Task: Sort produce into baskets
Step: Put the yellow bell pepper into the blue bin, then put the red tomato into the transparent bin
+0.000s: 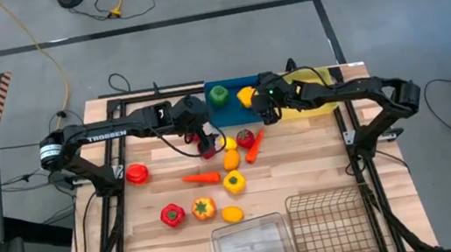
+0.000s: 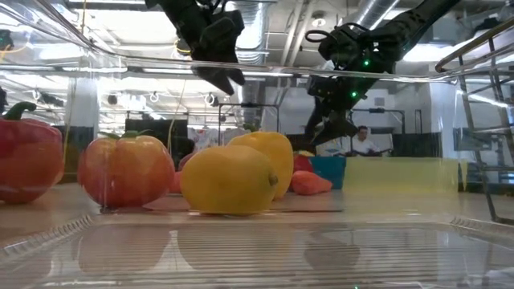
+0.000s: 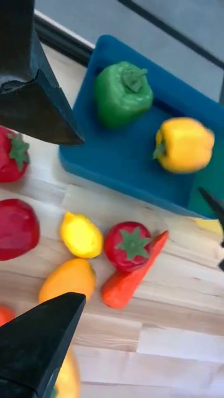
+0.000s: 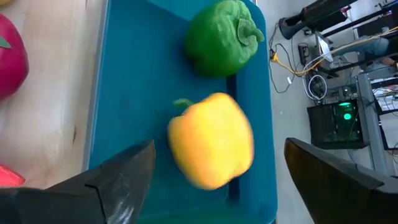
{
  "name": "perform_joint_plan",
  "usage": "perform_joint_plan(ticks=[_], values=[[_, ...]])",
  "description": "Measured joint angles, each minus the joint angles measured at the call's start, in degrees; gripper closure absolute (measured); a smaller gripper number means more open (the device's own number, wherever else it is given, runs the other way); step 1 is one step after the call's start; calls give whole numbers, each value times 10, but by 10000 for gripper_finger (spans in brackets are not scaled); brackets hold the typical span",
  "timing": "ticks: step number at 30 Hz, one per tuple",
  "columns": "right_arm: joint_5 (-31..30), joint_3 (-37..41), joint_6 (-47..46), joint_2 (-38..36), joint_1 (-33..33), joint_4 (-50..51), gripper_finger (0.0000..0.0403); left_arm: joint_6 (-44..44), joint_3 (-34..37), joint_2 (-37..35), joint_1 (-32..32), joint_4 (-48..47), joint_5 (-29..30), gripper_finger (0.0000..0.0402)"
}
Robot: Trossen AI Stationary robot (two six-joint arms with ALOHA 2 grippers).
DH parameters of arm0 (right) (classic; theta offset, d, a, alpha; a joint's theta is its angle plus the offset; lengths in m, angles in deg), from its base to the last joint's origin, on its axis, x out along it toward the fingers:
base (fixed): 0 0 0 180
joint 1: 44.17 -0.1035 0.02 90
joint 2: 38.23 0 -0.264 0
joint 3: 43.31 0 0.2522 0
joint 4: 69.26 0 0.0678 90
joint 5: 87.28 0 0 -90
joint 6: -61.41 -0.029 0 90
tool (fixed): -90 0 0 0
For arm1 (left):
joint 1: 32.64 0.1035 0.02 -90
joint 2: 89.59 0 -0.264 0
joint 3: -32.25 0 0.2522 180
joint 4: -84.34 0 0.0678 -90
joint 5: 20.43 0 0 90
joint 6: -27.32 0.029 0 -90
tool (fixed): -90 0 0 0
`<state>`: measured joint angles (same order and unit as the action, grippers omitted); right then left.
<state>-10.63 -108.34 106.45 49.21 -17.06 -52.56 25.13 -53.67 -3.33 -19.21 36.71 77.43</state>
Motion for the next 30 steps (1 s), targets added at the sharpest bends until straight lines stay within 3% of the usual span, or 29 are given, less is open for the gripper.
perform_joint_plan(ticks=[15, 30], values=[[-3, 0, 0, 0, 0, -1, 15, 3, 0, 85, -30, -50, -13, 10], [-3, 0, 0, 0, 0, 0, 14, -4, 0, 159, -32, -80, 19, 10]])
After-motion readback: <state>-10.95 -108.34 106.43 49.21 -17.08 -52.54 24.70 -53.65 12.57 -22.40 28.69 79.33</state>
